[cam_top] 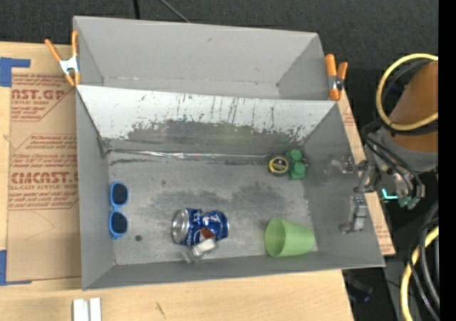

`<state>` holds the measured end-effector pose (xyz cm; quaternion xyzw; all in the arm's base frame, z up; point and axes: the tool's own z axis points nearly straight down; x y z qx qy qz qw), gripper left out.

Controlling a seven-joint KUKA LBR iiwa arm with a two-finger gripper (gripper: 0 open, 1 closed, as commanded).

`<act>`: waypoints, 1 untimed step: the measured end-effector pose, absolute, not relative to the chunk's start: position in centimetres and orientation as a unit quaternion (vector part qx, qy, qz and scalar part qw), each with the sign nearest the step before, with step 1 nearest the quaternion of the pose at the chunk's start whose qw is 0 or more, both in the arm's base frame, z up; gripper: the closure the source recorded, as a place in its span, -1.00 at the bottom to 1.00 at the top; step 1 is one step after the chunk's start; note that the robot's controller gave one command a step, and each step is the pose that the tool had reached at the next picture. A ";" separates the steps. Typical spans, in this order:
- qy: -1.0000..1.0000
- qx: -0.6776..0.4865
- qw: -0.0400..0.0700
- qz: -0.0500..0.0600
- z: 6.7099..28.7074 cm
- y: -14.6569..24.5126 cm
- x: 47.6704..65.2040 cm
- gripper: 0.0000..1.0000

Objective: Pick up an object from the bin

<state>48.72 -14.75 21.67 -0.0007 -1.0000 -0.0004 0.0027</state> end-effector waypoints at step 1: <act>-1.000 0.006 0.003 -0.001 8.2 -11.7 48.5 -1.00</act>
Offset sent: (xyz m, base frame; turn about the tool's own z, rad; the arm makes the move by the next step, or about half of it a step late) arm -0.0006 0.0288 -0.1298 -0.0133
